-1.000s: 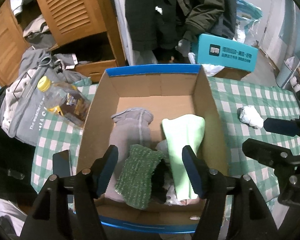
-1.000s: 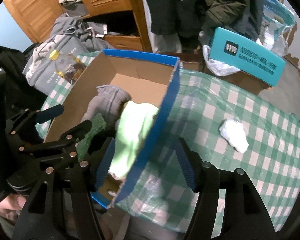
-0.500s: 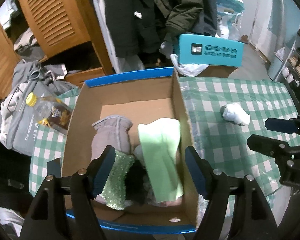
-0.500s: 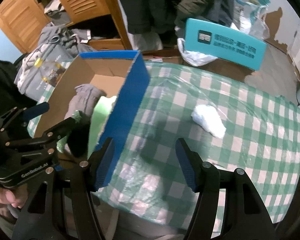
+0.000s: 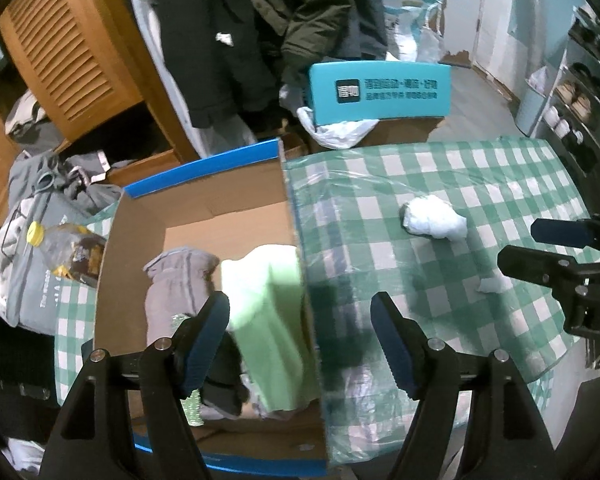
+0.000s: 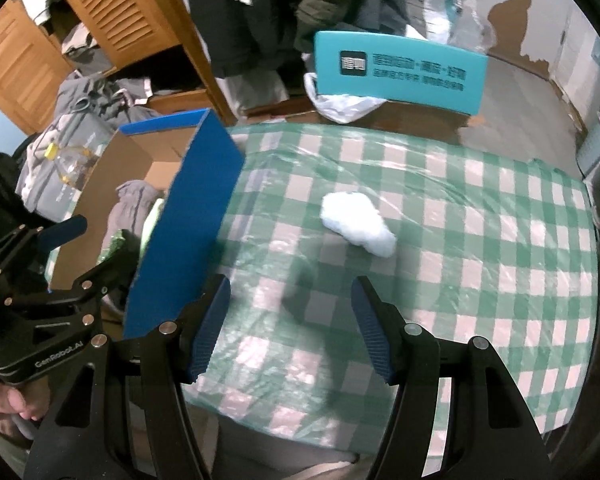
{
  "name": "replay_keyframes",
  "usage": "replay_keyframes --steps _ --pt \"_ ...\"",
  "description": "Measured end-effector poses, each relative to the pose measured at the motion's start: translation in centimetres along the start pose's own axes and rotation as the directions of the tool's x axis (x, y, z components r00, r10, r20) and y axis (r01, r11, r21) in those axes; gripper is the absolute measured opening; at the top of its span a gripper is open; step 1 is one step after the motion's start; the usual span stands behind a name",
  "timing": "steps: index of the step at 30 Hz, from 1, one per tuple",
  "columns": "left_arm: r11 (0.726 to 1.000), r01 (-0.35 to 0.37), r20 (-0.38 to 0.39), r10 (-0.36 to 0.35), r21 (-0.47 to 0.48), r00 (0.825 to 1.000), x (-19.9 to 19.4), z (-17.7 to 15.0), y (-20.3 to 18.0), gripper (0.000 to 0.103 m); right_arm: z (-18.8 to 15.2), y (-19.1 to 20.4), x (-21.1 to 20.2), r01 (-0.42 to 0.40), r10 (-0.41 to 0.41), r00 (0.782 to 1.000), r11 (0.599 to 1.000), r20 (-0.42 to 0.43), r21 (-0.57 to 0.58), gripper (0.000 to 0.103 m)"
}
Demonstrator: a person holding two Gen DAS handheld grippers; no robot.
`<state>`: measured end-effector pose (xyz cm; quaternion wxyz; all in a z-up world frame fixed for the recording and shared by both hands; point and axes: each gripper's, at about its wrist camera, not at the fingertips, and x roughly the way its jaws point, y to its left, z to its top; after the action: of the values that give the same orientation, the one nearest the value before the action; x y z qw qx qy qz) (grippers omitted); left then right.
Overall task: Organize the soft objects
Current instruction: 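Move both tools back over the table toward the white cloth bundle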
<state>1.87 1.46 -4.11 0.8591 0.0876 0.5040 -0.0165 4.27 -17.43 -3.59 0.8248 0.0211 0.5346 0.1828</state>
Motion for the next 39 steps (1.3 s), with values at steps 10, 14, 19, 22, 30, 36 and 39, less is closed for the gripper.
replay_keyframes --steps 10,14,19,22,30,36,39 --pt "0.996 0.037 -0.029 -0.035 0.076 0.999 1.1 0.4 -4.4 0.079 -1.4 -4.2 0.1 0.041 -0.041 0.999 0.998 -0.011 0.043 0.063" --pt "0.994 0.057 -0.051 -0.052 0.093 0.997 1.9 0.6 -5.7 0.08 -1.9 -5.9 0.6 0.057 -0.055 0.998 0.997 -0.027 0.061 0.063" --pt "0.992 0.074 -0.094 -0.064 0.104 0.994 3.4 0.4 -7.0 0.081 -2.5 -7.6 2.0 0.075 -0.071 0.996 0.995 -0.058 0.071 0.063" --pt "0.991 0.076 -0.116 -0.063 0.11 0.991 4.3 0.2 -7.6 0.081 -2.8 -8.1 2.8 0.078 -0.073 0.995 0.994 -0.072 0.071 0.063" --pt "0.989 0.116 -0.177 -0.098 0.093 0.979 6.8 -0.2 -8.6 0.081 -3.7 -9.1 5.0 0.082 -0.076 0.991 0.996 -0.109 0.047 0.063" --pt "0.989 0.114 -0.213 -0.092 0.095 0.973 8.5 -0.7 -9.1 0.081 -4.4 -9.2 6.7 0.073 -0.07 0.988 0.997 -0.137 0.019 0.063" --pt "0.989 0.114 -0.227 -0.09 0.094 0.97 9.3 -0.9 -9.2 0.081 -4.8 -9.3 7.6 0.071 -0.069 0.986 0.997 -0.153 0.007 0.063"
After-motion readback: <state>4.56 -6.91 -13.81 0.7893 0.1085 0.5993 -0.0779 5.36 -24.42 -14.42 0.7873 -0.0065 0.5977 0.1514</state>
